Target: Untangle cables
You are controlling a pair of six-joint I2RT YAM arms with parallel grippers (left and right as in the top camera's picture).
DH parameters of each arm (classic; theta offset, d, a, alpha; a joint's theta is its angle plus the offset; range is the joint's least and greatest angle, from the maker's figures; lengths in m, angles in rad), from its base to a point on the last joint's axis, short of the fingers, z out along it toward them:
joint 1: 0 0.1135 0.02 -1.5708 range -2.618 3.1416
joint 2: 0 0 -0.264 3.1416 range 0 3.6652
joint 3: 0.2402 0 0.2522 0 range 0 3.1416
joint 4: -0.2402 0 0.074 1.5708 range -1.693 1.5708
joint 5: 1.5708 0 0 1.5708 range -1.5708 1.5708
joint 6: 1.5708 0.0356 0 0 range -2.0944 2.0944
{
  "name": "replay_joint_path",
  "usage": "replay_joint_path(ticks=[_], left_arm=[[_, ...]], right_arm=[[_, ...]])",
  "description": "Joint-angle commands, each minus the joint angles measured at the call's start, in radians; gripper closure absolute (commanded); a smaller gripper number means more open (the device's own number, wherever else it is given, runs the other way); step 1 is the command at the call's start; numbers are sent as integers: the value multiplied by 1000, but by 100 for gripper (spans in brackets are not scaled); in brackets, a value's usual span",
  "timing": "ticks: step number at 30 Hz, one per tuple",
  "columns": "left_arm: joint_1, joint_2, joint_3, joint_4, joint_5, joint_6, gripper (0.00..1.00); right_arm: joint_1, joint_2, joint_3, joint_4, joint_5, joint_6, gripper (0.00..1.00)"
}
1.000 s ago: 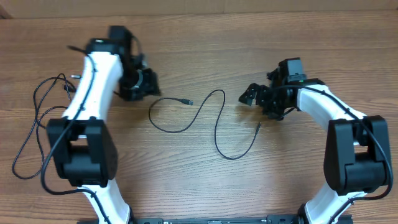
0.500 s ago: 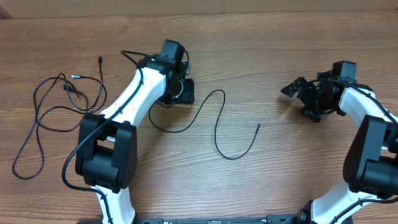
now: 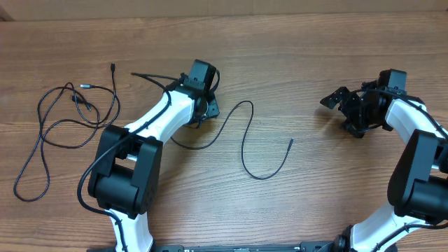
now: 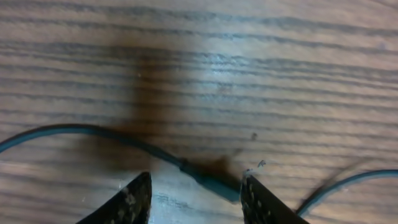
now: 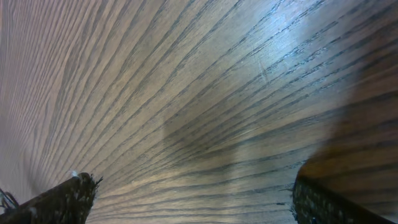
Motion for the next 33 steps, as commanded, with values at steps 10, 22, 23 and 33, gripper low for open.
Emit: replay_joint_path(ticks=[10, 22, 23, 33], left_arm=[[-8, -1, -95, 71, 67, 41, 96], [14, -3, -53, 44, 220, 205, 88], [16, -3, -42, 45, 218, 198, 86], [0, 0, 0, 55, 111, 18, 60]], right_arm=[[-3, 11, -11, 0, 10, 4, 0], [-3, 11, -11, 0, 10, 4, 0], [-3, 11, -11, 0, 10, 4, 0], [-3, 11, -11, 0, 10, 4, 0]])
